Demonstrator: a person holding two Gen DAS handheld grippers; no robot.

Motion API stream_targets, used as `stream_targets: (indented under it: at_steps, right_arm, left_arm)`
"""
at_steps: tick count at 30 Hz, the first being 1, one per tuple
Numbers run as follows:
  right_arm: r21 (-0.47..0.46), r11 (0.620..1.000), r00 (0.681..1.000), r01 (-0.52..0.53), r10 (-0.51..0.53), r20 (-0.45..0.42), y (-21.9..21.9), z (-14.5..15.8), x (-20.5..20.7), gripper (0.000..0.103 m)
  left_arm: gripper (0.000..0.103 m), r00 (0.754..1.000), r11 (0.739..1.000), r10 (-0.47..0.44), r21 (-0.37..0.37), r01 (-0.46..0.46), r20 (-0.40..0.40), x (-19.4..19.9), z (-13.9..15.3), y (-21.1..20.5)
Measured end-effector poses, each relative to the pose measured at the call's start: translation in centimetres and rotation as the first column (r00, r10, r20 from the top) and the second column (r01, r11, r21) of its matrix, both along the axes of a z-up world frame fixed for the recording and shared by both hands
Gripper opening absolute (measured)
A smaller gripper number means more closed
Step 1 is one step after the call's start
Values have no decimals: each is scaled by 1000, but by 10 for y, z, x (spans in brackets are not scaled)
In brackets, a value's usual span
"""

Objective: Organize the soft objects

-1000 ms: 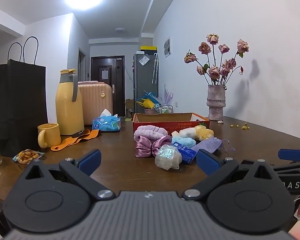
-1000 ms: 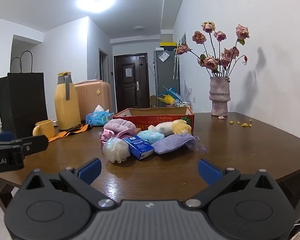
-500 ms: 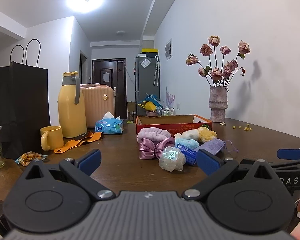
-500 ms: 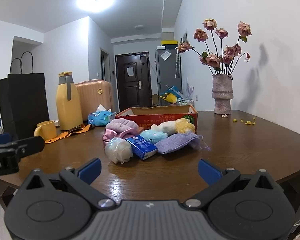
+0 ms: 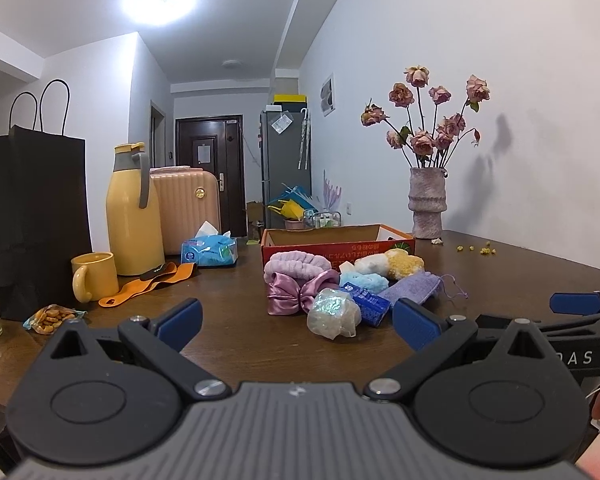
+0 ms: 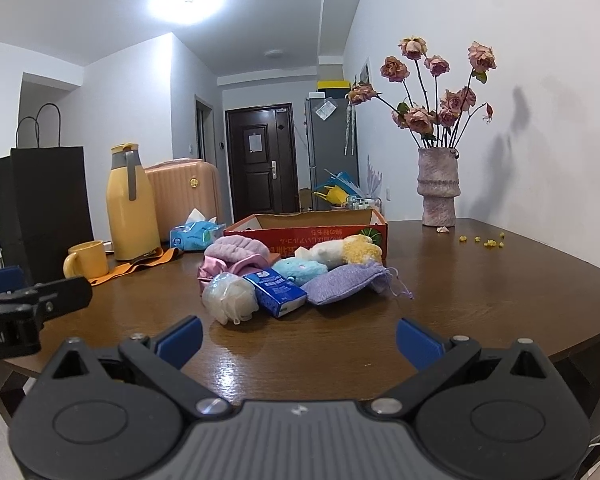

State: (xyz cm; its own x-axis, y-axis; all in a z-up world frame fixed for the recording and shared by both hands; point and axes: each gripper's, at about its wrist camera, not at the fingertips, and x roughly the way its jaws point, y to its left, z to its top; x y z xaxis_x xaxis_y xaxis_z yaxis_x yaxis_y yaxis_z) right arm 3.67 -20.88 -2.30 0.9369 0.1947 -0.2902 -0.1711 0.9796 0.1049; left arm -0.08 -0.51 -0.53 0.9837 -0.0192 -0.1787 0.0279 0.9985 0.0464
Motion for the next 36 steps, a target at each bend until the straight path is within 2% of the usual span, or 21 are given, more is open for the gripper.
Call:
stream_targets:
  at_steps: [10,23,28,36]
  right_arm:
    - [-9,1000,1000,-1,1,-9,1,0,0,103]
    - [-1,1000,1000,-4,4,-20,1,-4,2,103]
    - [19,1000,997,-13,14,-71,1,-11,7,103]
    - [25,1000,998,-4,5,-58,0,-13,7,103]
  left_arm:
    - [103,1000,1000,-12,8,12,17,-3,3,-1]
    - [103,1000,1000,-7,-5,7,-12,4,-2,0]
    - [103,999,1000,-12,2,12,-33,6,-7,-2]
    - [103,999,1000,-9,3,9,-36,8,-10,-2]
